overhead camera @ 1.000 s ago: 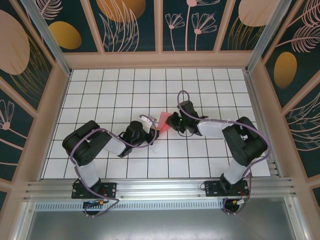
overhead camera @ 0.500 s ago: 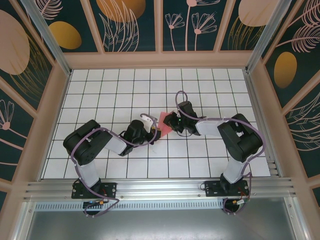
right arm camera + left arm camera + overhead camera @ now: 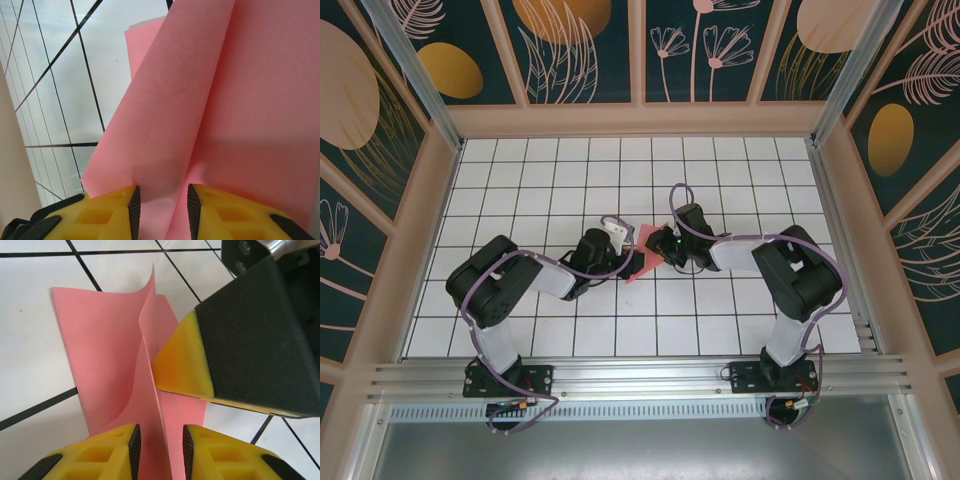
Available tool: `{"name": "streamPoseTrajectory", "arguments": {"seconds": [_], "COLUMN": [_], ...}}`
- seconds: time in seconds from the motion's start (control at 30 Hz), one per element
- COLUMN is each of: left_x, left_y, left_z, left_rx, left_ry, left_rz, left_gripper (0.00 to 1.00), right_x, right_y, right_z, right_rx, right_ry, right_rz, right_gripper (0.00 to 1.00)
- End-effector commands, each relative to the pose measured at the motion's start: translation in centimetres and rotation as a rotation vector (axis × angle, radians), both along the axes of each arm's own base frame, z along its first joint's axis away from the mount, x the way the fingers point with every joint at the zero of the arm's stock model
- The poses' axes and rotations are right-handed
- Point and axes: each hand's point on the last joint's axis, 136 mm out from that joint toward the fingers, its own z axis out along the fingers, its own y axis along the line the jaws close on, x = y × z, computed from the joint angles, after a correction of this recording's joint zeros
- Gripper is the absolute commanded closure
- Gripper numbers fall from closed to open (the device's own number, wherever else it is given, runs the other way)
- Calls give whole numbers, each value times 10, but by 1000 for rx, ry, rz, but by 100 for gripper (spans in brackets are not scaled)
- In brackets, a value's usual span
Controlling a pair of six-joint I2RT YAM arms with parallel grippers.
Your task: Fold a paper plane with a square sheet of paper (pick it up from the middle)
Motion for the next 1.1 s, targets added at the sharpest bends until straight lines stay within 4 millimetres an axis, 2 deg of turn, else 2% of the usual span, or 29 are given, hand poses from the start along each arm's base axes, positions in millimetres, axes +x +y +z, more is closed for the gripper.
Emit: {"name": "streamPoseTrajectory", "arguments": {"seconds": [0.0, 0.27, 0.43, 0.67, 0.9, 1.07], "left_x": [-2, -3, -4, 3, 1, -3], "left_y": [1, 0, -4, -5, -10, -15], "left_z": [-14, -17, -14, -8, 7, 21], "left_rx": [30, 67, 49, 51, -2, -85], "left_ry": [72, 110, 118, 102, 92, 101], "left_rz": [-2, -17, -29, -14, -25, -34], "left_gripper": [70, 71, 76, 83, 89, 89], "right_x": [2, 3, 3, 0, -3, -4], "right_y": [-2, 1, 3, -6, -18, -19], "right_z": [-3, 2, 9, 19, 27, 25], "right_rx": [6, 30, 61, 84, 86, 86], "right_ry": [-9, -24, -50, -92, -138, -132], "right_rz": [1, 8, 20, -3, -27, -13], "right_gripper": [66, 65, 65, 66, 66, 66]}}
